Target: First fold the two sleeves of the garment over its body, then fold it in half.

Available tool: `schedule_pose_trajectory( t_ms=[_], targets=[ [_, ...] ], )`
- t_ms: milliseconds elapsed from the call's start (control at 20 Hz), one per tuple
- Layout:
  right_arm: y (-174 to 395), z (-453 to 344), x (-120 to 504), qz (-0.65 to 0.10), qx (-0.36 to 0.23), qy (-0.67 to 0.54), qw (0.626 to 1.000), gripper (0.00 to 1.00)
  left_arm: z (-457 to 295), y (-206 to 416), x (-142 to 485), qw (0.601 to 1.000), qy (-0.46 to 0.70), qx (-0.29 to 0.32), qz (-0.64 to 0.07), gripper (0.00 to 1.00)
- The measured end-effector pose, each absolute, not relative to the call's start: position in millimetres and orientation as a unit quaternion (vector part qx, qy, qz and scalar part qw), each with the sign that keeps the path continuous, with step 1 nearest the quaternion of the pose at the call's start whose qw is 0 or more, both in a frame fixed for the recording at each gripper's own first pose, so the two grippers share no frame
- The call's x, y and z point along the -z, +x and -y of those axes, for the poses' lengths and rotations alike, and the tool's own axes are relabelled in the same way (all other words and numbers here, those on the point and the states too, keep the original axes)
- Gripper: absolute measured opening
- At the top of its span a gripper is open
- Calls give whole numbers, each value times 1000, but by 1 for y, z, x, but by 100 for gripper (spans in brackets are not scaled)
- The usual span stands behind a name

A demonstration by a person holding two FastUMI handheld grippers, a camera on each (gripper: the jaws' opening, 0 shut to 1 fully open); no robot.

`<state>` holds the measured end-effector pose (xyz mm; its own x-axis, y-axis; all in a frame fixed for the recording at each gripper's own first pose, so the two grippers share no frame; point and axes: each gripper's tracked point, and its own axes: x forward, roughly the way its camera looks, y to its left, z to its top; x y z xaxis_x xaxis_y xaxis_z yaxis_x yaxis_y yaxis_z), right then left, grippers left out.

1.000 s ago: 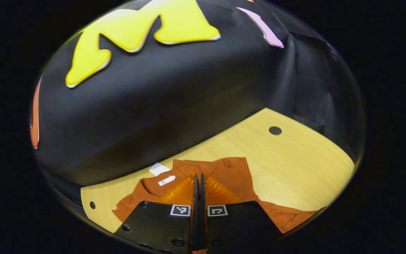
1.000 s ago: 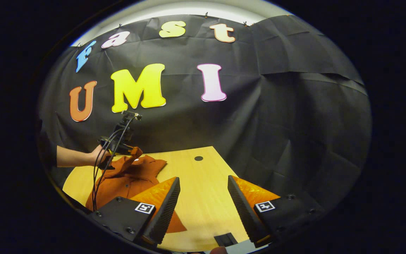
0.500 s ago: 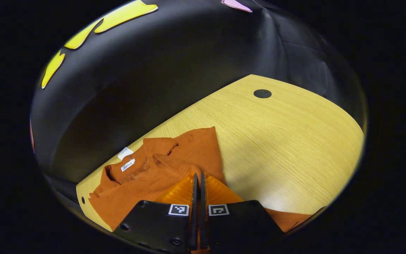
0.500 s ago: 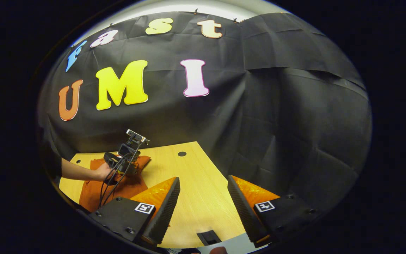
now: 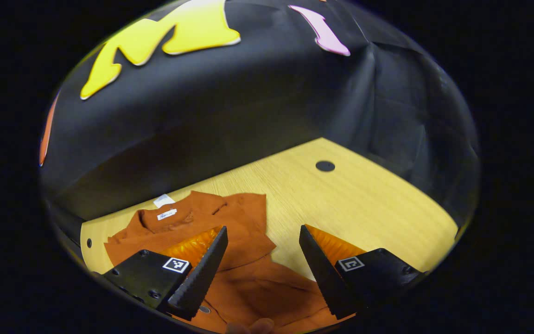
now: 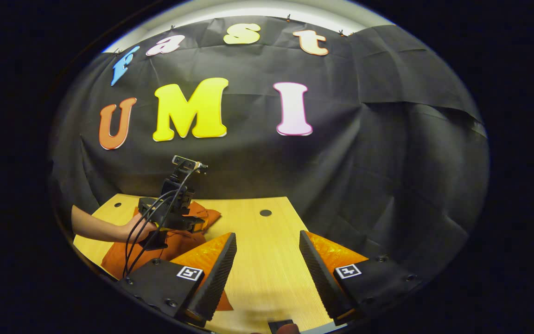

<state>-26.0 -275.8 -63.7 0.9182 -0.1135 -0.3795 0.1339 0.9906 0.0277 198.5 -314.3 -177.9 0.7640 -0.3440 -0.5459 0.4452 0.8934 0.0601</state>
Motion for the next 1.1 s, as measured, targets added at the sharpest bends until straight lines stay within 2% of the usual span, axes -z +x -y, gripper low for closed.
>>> schedule_pose_trajectory(
  t_ms=[450,500,550,800,1100],
  targets=[
    [55,180,8,-96,-84,24,992,89,204,134,-6,985,-15,99,-143,100],
    [59,165,-6,-75,-102,23,992,94,190,129,-20,988,-22,84,-128,100],
    [60,153,-18,-59,-114,21,992,94,176,121,-33,990,-30,70,-117,99],
    [66,120,-48,-22,-110,17,994,93,109,83,-79,996,-34,19,-82,99],
    [63,104,-63,-14,-98,11,995,94,62,61,-82,997,-24,15,-69,98]
  ],
)
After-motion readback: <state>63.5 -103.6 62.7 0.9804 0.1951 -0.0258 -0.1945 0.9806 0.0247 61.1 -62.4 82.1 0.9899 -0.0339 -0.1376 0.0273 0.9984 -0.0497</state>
